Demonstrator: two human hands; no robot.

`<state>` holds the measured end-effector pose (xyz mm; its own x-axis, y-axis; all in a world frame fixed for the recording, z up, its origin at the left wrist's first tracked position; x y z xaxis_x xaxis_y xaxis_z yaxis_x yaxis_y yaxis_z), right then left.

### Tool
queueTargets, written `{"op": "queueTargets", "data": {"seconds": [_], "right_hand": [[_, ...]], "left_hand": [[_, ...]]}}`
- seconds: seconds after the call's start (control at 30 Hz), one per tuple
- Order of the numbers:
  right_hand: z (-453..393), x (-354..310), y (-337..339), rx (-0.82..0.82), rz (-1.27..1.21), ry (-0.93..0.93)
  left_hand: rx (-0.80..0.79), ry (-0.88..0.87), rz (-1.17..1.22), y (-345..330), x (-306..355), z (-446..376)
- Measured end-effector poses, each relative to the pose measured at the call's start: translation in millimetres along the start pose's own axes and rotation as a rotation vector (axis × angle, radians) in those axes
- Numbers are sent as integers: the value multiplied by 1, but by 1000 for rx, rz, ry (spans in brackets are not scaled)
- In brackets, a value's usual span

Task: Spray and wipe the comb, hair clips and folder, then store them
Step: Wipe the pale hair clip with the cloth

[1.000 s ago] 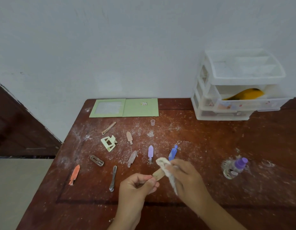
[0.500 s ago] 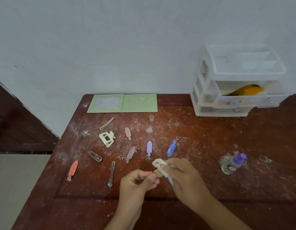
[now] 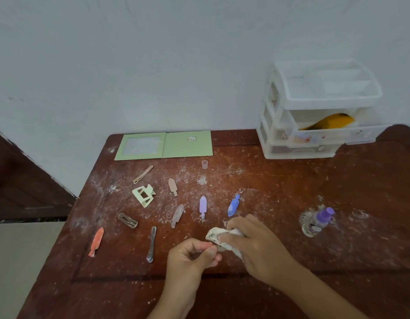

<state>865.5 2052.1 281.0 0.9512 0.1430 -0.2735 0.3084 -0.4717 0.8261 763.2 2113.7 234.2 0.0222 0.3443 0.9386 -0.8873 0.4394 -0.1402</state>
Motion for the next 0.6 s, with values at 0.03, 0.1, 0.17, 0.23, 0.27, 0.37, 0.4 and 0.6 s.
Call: {"op": "queueTargets", "data": {"seconds": [0.03,0.1,0.17,0.23,0.27,0.37,0.4,0.6], "right_hand": [[3,2,-1,-8,7,2],[11,5,-3,-24,20,6],[16,6,-2,-35,39,20],[17,4,-2,-42,48,44],[16,1,-1,-47,36,63],[8,-6,-3,-84,16,132],[5,-7,-3,-99,20,154],[25,17,1,-118,85,102]], "left_hand": [[8,14,14,1,-2,0],[21,46,48,2,-7,0],[18,79,74,1,-12,1],[-5,99,84,0,-14,2],[-19,102,83,0,-13,3],[-51,103,78,2,-10,3],[-54,104,75,3,-9,2],[10,132,101,12,-11,3]]}}
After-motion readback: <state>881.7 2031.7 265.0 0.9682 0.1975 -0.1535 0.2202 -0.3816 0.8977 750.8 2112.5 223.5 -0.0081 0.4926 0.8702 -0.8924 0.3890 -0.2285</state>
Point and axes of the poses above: each hand's wrist, its own z-axis away from the middle knuckle, its own y-axis out of the back of the hand, x = y × z, the point moved 8 cm from there along -z, towards the middle knuckle, and after that the axes turned 3 degrees about -y, right-handed, at the moved point
